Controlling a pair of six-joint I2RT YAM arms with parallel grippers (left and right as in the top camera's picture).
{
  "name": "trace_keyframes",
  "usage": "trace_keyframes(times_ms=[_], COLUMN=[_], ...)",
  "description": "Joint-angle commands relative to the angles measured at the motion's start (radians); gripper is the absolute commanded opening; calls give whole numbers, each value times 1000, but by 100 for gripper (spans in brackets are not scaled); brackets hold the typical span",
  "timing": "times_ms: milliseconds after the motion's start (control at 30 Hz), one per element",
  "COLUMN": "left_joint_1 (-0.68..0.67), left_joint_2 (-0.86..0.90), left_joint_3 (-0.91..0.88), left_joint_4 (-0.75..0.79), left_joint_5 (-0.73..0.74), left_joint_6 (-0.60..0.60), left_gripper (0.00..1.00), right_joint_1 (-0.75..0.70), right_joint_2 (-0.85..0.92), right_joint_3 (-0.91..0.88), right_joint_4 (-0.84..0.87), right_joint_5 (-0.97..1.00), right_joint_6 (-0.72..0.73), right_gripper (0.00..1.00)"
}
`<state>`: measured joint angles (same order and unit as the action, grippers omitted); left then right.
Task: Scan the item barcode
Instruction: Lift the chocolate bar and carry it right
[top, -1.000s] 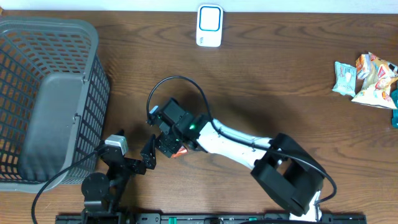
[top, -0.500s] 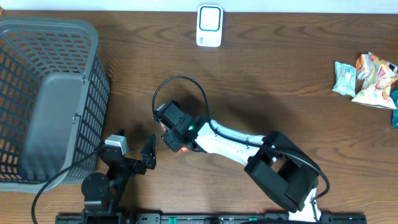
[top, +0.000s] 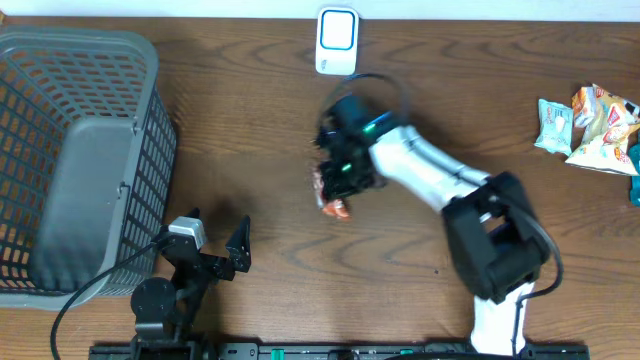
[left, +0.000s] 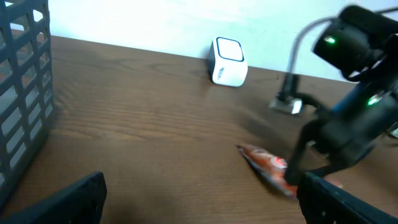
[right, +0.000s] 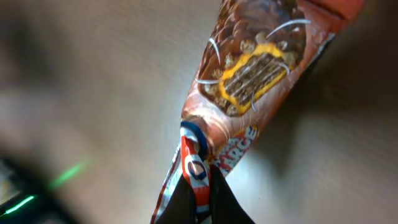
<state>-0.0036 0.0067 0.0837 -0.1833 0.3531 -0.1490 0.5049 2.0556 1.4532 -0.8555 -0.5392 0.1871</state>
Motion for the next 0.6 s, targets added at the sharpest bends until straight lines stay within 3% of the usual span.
trace_keyframes(times_ms=[0, 300, 567], left_joint_1=[2, 2, 2], left_joint_2=[-1, -1, -1], left_joint_3=[-16, -16, -16], left_joint_4=[-25, -25, -25], left_joint_5=[-2, -2, -2], left_joint_6=[17, 17, 17], left_gripper=[98, 98, 98], right_joint_1=[-114, -333, -426], right_joint_2=[9, 9, 9], right_joint_3=[13, 13, 13], right_joint_4=[-81, -310, -390], right_joint_5=[-418, -917, -955], right_joint_6=[-47, -36, 17], right_gripper=[1, 2, 1])
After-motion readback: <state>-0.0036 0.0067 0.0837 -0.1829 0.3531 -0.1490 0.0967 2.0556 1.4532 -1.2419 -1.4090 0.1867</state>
